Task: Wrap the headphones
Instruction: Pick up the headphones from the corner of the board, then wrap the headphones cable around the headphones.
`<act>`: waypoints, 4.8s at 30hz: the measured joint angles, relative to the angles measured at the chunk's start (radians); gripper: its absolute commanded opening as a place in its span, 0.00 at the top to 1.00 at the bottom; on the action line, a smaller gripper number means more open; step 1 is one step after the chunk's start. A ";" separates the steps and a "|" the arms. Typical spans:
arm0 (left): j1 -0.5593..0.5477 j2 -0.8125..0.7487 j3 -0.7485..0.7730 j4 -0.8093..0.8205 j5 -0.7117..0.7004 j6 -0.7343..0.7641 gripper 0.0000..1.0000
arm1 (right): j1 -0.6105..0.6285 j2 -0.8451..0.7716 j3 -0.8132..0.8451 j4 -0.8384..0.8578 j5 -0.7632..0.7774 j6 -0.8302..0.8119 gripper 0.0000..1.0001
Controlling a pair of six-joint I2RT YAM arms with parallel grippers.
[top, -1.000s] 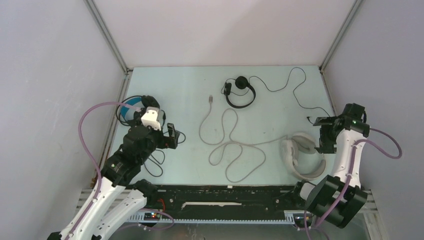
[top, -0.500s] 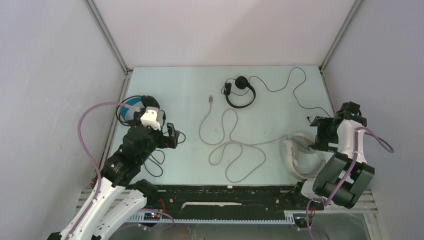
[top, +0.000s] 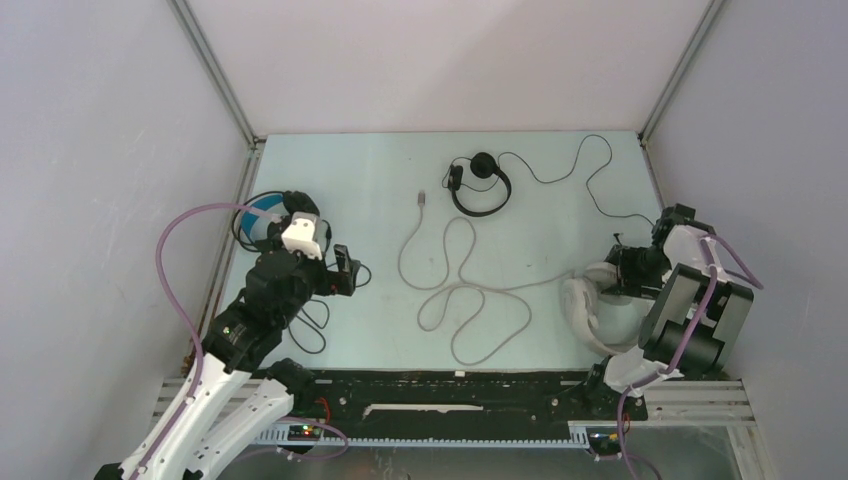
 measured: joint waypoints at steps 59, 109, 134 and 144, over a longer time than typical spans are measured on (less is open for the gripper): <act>-0.001 -0.013 0.221 -0.035 0.159 -0.044 0.02 | 1.138 -0.501 0.111 0.625 -0.612 -1.001 0.46; -0.288 0.730 0.982 -0.310 0.032 0.358 0.13 | 1.784 -0.236 0.138 0.492 0.488 -1.824 0.52; -0.382 0.830 0.865 -0.273 -0.192 0.496 1.00 | 1.788 -0.225 0.139 0.499 0.544 -1.803 0.40; -0.377 0.791 0.745 -0.214 -0.302 0.444 1.00 | 1.790 -0.254 0.141 0.488 0.552 -1.746 0.13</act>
